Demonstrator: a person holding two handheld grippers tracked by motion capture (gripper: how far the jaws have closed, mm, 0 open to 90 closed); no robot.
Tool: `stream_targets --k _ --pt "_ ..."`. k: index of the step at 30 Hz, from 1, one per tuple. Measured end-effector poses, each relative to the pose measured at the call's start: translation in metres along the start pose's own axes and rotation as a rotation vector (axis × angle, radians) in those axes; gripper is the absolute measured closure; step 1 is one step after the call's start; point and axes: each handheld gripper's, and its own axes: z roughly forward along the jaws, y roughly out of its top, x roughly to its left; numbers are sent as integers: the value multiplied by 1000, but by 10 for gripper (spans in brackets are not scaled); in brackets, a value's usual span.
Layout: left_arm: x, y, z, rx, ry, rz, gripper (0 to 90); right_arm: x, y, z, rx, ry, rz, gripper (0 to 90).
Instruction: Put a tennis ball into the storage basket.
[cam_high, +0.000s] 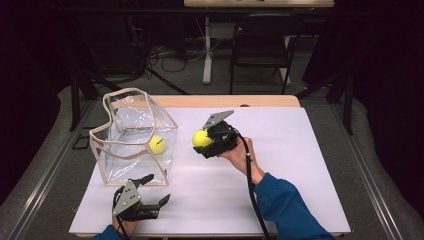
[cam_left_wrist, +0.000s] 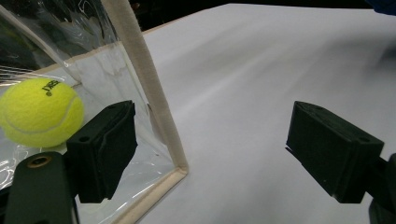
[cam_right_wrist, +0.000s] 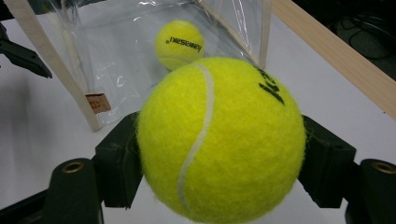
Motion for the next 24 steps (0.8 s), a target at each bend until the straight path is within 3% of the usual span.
stream_targets --k 24 --pt "0 0 0 -3 1 0 158 1 16 -8 -9 -17 -25 262"
